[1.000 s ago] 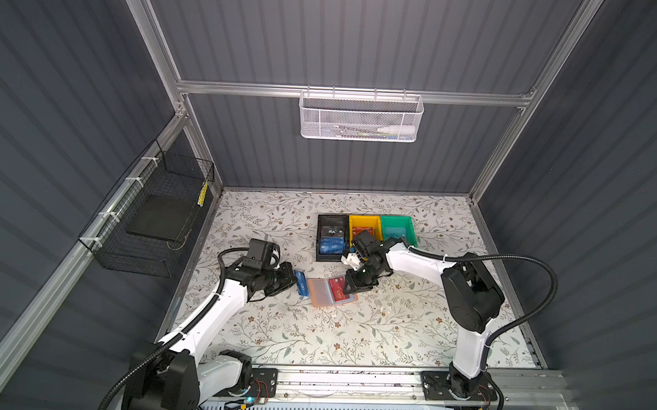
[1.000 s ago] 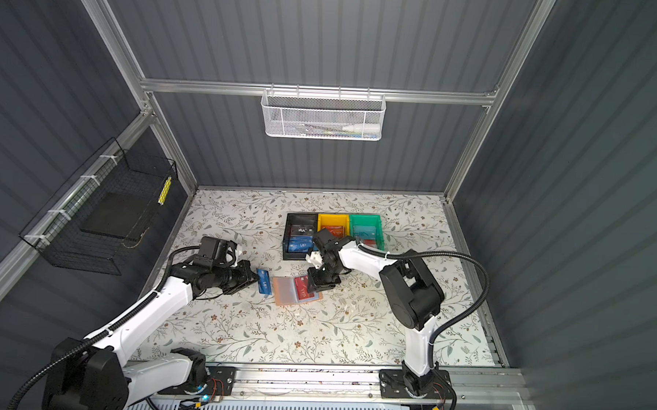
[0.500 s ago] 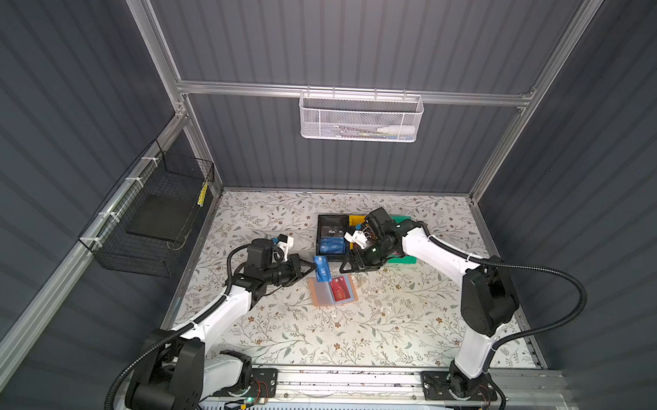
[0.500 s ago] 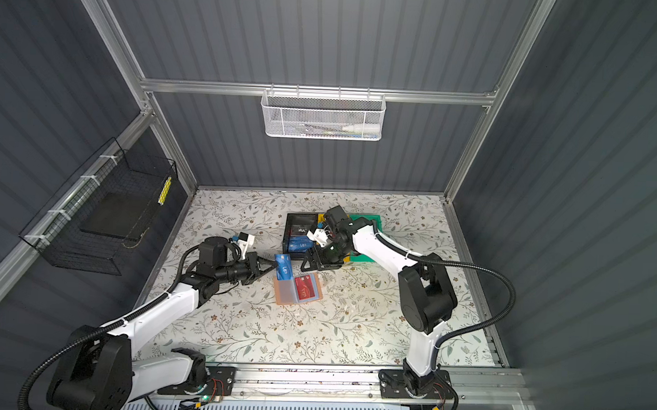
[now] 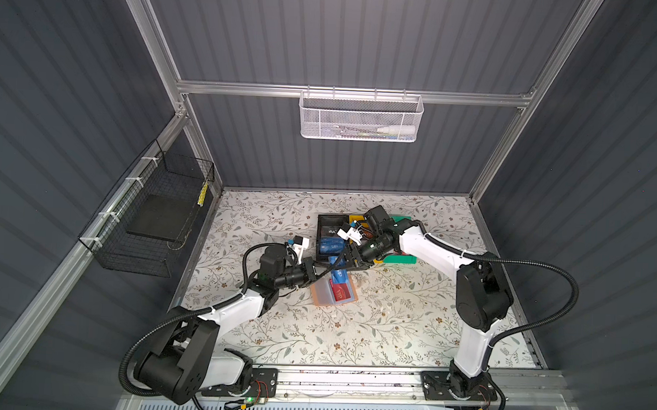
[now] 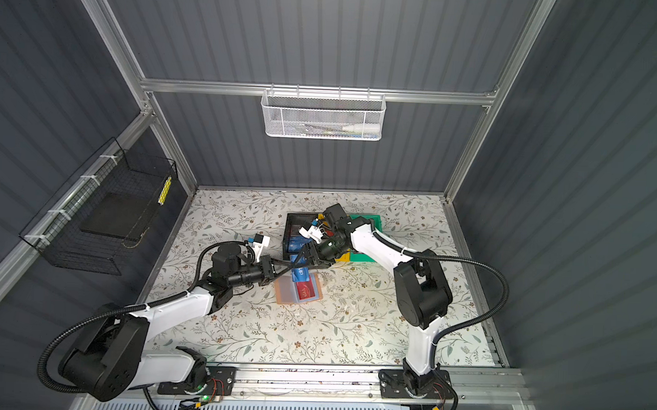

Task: Take the credit cards out of the card holder
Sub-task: Place the credit card in the storage box.

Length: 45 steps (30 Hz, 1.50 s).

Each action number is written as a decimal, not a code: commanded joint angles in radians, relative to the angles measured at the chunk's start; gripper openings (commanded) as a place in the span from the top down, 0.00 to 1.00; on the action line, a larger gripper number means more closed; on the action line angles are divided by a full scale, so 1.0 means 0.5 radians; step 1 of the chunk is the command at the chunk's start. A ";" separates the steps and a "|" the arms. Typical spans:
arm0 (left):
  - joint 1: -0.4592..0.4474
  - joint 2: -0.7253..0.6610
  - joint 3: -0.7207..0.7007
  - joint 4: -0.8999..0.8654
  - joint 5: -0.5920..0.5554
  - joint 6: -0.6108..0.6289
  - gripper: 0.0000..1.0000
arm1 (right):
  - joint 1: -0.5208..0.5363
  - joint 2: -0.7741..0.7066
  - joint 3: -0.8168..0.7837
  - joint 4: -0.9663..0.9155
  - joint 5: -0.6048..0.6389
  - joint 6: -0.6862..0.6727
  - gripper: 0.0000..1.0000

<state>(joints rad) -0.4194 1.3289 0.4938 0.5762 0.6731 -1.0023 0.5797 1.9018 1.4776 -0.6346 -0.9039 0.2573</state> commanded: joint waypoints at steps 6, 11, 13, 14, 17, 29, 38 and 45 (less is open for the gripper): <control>-0.002 -0.050 -0.031 -0.023 -0.110 0.024 1.00 | 0.011 -0.018 -0.043 0.052 -0.096 0.016 0.52; -0.002 -0.093 -0.018 -0.184 -0.143 0.082 1.00 | 0.011 -0.033 -0.065 0.067 -0.116 0.016 0.65; -0.002 -0.089 -0.026 -0.188 -0.147 0.075 1.00 | 0.011 -0.033 -0.065 0.068 -0.138 0.018 0.75; -0.002 -0.084 -0.028 -0.189 -0.145 0.076 1.00 | 0.010 -0.034 -0.062 0.070 -0.149 0.015 0.78; -0.002 -0.058 -0.016 -0.229 -0.119 0.098 1.00 | 0.010 -0.034 -0.059 0.071 -0.167 0.012 0.85; -0.002 -0.146 0.079 -0.682 -0.192 0.331 0.50 | 0.009 -0.002 0.027 -0.149 -0.136 -0.143 0.98; 0.002 -0.207 0.088 -0.809 -0.241 0.379 0.50 | 0.024 0.124 0.429 -0.813 0.393 -0.647 1.00; 0.001 -0.131 0.083 -0.746 -0.211 0.341 0.50 | 0.086 0.251 0.858 -1.373 1.005 -1.209 1.00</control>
<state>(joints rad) -0.4175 1.2449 0.5209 0.2031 0.5640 -0.8413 0.6121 2.0125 1.8526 -1.1435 -0.5556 -0.1799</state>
